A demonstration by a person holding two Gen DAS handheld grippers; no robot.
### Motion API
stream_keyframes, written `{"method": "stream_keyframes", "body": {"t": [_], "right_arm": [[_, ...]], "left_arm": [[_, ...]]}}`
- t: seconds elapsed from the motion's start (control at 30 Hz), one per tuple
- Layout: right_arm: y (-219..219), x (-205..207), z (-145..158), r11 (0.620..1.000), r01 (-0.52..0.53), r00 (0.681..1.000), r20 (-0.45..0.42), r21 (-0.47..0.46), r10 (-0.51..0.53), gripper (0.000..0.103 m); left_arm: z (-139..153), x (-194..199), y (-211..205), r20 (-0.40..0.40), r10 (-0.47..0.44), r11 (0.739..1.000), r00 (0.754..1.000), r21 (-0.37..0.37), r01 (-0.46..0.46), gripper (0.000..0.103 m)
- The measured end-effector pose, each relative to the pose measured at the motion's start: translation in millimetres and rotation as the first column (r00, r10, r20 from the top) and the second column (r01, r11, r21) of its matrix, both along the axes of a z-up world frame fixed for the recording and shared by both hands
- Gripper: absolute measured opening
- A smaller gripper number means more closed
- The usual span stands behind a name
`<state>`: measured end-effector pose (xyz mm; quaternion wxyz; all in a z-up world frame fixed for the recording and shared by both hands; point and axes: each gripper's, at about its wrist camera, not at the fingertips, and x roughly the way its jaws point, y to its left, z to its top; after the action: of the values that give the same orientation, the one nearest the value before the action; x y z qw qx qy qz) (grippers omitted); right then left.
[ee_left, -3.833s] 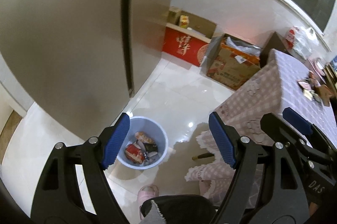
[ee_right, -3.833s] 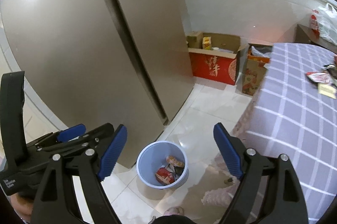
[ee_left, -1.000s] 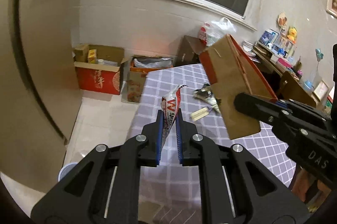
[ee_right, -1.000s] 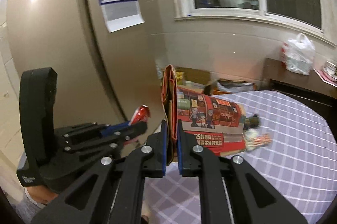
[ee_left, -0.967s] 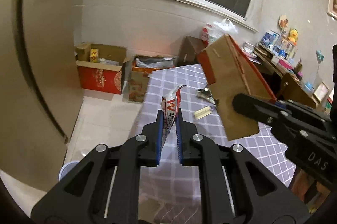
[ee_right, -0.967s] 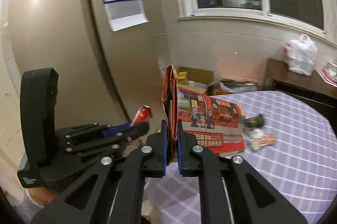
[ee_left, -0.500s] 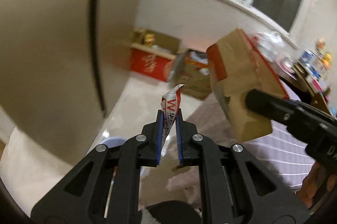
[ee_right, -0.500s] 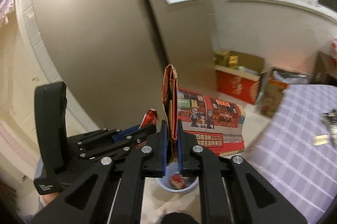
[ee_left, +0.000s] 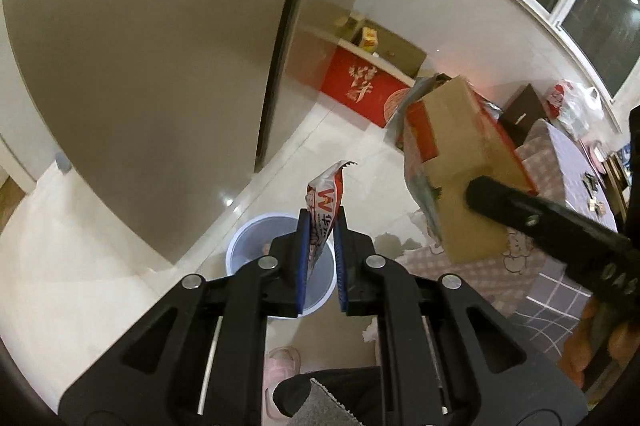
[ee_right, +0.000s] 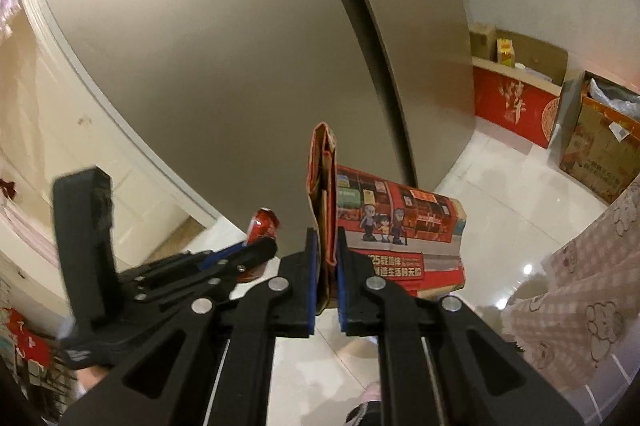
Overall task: Collect trash
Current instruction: 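Open the right tool over the bin to drop the cardboard box, then open the left tool over the bin to drop the white-red wrapper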
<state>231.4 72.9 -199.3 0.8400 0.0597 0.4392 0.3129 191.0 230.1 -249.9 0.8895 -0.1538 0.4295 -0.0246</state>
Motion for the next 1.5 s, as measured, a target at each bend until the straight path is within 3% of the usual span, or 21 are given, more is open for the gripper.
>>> {"method": "stream_keyframes", "body": {"t": [0.17, 0.33, 0.4, 1.03, 1.37, 1.4, 1.47, 1.5], "right_arm": [[20.9, 13.6, -29.7, 1.0, -0.027, 0.999, -0.036, -0.003, 0.027, 0.012], [28.5, 23.6, -54.3, 0.999, -0.02, 0.998, -0.053, -0.047, 0.017, 0.048], [25.7, 23.8, -62.6, 0.999, -0.01, 0.997, -0.072, -0.051, 0.006, 0.053], [-4.6, 16.7, -60.3, 0.975, 0.145, 0.989, 0.021, -0.171, -0.143, 0.065], [-30.9, 16.7, -44.9, 0.967, 0.224, 0.973, 0.093, -0.124, -0.213, 0.071], [-32.9, 16.7, -44.0, 0.966, 0.227, 0.972, 0.094, -0.122, -0.217, 0.071], [-36.1, 16.0, -42.8, 0.965, 0.233, 0.97, 0.095, -0.121, -0.222, 0.071], [-37.0, 15.3, -42.8, 0.964, 0.236, 0.97, 0.094, -0.12, -0.225, 0.071]], "left_arm": [[-17.5, 11.0, 12.1, -0.034, 0.023, 1.0, 0.999, 0.01, -0.023, 0.012], [-32.3, 15.9, 20.8, -0.075, 0.042, 0.999, 0.996, 0.017, -0.041, 0.012], [-36.1, 19.3, 19.1, -0.086, 0.043, 0.999, 0.995, 0.015, -0.042, 0.012], [-43.7, 34.5, -7.0, -0.109, -0.02, 1.0, 0.994, 0.009, 0.021, 0.012], [-35.2, 41.4, -24.6, -0.111, -0.039, 0.998, 0.993, 0.048, 0.044, 0.013], [-34.8, 42.2, -25.0, -0.117, -0.033, 0.997, 0.993, 0.061, 0.04, 0.015], [-35.4, 41.9, -25.7, -0.14, -0.01, 0.996, 0.99, 0.084, 0.022, 0.034], [-35.2, 41.3, -26.2, -0.144, -0.002, 0.996, 0.99, 0.088, 0.015, 0.06]]}}
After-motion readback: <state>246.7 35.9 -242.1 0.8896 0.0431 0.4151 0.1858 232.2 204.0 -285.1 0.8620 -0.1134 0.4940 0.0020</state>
